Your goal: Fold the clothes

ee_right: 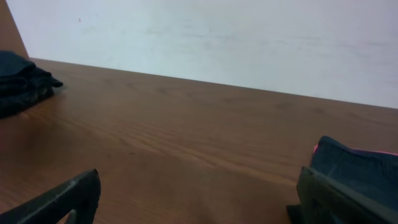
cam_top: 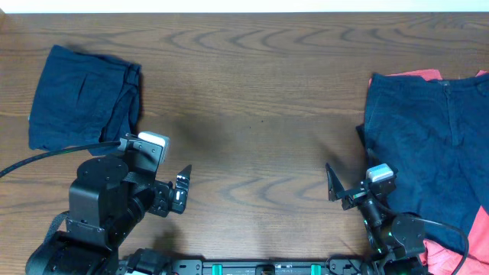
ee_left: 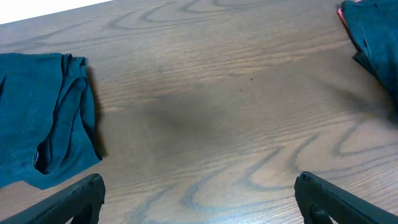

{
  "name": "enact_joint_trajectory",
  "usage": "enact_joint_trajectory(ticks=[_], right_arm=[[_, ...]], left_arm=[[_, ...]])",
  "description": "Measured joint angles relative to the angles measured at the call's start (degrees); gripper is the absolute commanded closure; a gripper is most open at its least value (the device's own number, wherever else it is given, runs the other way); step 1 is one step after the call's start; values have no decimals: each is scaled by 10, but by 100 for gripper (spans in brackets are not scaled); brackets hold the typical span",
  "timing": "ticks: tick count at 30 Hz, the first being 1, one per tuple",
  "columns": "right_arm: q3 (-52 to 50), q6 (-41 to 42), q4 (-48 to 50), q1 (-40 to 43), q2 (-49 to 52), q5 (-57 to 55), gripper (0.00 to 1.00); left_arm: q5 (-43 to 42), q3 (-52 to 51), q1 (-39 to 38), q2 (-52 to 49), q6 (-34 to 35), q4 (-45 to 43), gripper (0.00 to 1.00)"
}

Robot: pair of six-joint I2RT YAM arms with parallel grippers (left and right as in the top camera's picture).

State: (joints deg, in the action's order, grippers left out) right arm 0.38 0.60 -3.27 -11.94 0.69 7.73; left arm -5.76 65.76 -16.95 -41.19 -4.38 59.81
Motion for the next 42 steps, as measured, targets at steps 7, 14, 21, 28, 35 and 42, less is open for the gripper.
enact_joint_trajectory(ticks=[7,14,21,28,35,42], right_arm=[[0,0,0,0,0,0,1],[0,0,0,0,0,0,1],[0,0,0,0,0,0,1],[0,0,-1,0,0,0,1],[0,0,-1,0,0,0,1],[0,0,-1,0,0,0,1]], left_arm=[[0,0,0,0,0,0,2],[0,0,0,1,-1,0,2],[15,-54,25,73,-6,-127,2],[17,-236,68,208,1,-280,2],[17,-417,75,346,33,-417,2],[17,-531,75,403,52,-495,2]])
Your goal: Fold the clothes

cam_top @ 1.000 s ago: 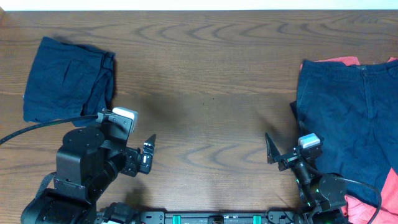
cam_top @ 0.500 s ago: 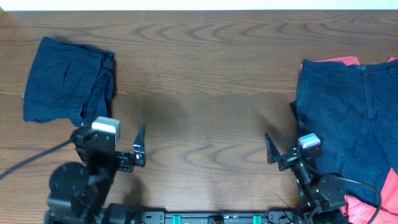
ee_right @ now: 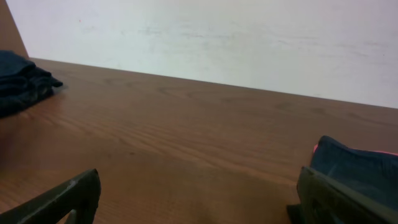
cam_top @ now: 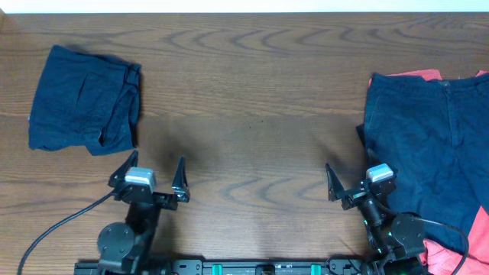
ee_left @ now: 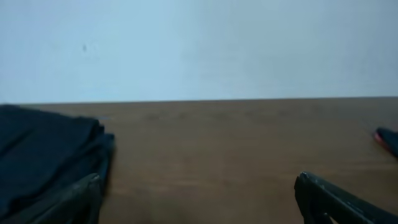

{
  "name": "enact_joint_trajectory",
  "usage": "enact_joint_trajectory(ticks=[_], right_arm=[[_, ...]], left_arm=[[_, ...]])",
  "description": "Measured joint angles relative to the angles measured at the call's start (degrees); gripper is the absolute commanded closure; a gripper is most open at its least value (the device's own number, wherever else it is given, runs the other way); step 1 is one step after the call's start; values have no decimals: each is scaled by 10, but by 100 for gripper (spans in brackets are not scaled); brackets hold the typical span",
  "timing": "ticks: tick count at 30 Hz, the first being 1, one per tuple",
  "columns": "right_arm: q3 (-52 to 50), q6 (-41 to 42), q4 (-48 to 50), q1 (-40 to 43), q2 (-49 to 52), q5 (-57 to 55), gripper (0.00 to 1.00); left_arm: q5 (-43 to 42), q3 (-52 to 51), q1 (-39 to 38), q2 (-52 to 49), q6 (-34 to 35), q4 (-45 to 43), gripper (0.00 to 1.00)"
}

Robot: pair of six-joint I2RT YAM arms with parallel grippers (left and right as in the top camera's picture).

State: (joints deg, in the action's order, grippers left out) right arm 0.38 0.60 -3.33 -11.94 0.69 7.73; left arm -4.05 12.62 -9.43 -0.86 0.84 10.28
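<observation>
A folded navy garment (cam_top: pixel 84 99) lies at the table's far left; the left wrist view catches it low on the left (ee_left: pixel 43 149). Unfolded navy shorts (cam_top: pixel 428 153) are spread flat at the right over a pink garment (cam_top: pixel 416 75). In the right wrist view, the shorts' edge (ee_right: pixel 354 165) shows beside the right finger. My left gripper (cam_top: pixel 149 179) stands open and empty at the near edge, below the folded garment, pointing across the table (ee_left: pixel 199 208). My right gripper (cam_top: pixel 357 182) is open and empty just left of the shorts (ee_right: pixel 199 202).
Bare brown wooden table (cam_top: pixel 252 114) stretches between the two piles. A white wall (ee_right: pixel 217 37) rises behind the far edge. A black cable (cam_top: pixel 53 229) runs from the left arm to the near left corner.
My left arm has drawn back and down to the near edge, its camera now looking level across the table instead of down on it. The right arm and the clothes have not moved.
</observation>
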Motion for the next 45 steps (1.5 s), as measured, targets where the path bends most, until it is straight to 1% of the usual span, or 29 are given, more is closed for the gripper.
enact_joint_trajectory(ticks=[7,9,45], right_arm=[[0,0,0,0,0,0,1],[0,0,0,0,0,0,1],[0,0,0,2,0,0,1]], left_arm=[[0,-93,0,2,7,-84,2],[2,-113,0,1,8,-82,2],[4,-113,0,2,9,-82,2]])
